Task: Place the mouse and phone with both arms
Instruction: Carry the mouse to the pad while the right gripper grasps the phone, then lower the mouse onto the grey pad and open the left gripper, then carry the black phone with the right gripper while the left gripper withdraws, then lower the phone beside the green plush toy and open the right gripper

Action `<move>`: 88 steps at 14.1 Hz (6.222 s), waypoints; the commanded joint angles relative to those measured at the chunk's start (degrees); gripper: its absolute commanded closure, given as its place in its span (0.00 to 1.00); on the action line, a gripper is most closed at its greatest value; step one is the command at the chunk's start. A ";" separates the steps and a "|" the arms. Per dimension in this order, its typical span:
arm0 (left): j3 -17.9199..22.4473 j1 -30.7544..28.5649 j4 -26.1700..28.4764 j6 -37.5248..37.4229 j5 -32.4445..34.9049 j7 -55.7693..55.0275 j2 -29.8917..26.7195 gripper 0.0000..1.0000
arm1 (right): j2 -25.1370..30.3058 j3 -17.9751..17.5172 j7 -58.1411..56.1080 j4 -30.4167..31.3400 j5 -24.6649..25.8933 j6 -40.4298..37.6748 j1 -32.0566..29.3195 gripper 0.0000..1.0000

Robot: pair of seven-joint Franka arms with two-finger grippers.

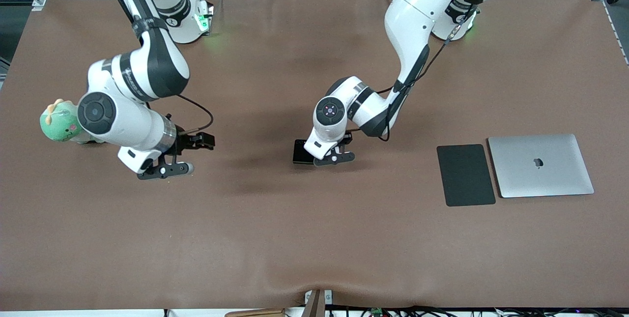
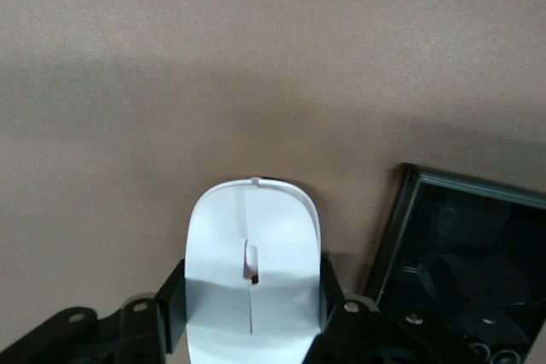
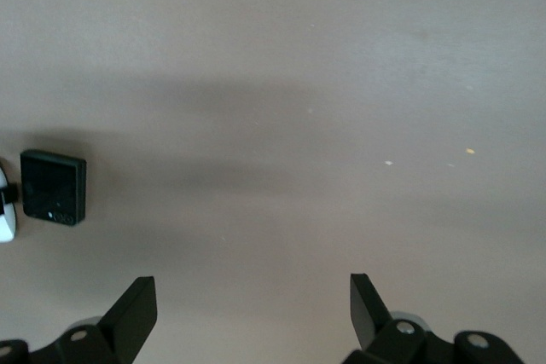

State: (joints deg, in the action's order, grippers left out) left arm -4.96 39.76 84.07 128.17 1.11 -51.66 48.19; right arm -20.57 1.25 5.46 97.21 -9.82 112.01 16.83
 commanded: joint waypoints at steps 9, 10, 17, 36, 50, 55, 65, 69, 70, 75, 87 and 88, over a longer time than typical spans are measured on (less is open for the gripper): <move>1.35 -6.69 0.13 -7.75 7.40 3.39 -6.96 0.53 | -7.81 0.42 11.05 -0.44 -2.84 12.51 8.74 0.00; 1.35 -8.54 0.82 -7.76 7.41 6.37 -7.67 0.53 | -8.69 0.42 12.54 -0.53 -2.75 14.53 10.14 0.00; -0.57 -28.56 9.87 -7.76 6.36 28.95 -16.63 0.50 | -17.92 0.60 17.39 -7.46 -1.78 18.15 16.39 0.00; -1.81 -41.78 18.06 5.51 10.93 39.80 -10.49 0.43 | -28.65 0.77 35.94 -16.17 3.22 21.41 24.39 0.00; -2.16 -41.34 11.65 -14.23 10.23 39.71 -28.13 0.00 | -29.01 0.86 41.12 -16.00 3.66 21.59 24.48 0.98; -3.48 -41.51 4.09 -33.21 8.83 39.88 -36.48 0.00 | -22.52 2.43 36.84 -15.38 6.55 13.79 22.20 0.95; -3.31 -41.78 6.54 -43.79 1.10 43.75 -53.37 0.00 | -8.09 2.88 -3.76 -6.43 6.30 0.93 -0.02 0.87; -2.51 -40.81 8.55 -43.88 -1.90 43.66 -55.04 0.00 | -4.92 3.06 -9.13 -0.36 6.91 1.46 -7.85 0.88; -2.43 -40.29 9.43 -43.88 -1.90 43.66 -55.83 0.00 | -4.40 3.06 -10.89 0.61 7.00 1.89 -9.78 0.88; -2.69 -40.28 9.18 -43.88 -1.12 43.66 -55.84 0.00 | -4.65 3.15 -12.93 5.70 8.84 8.02 -16.82 0.88; -2.16 -40.81 7.25 -43.79 1.70 43.57 -53.21 0.00 | -12.57 3.06 -19.78 10.54 9.64 20.97 -27.55 0.83; -2.16 -40.81 6.90 -43.71 1.70 43.57 -52.94 0.00 | -12.56 3.06 -19.78 10.81 9.64 20.97 -27.64 0.70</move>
State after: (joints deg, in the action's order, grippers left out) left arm -7.15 -0.79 92.09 84.44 1.62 -9.05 -5.54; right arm -34.43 5.42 -14.28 106.79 -0.96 133.61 -9.78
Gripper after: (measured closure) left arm 0.000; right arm 0.203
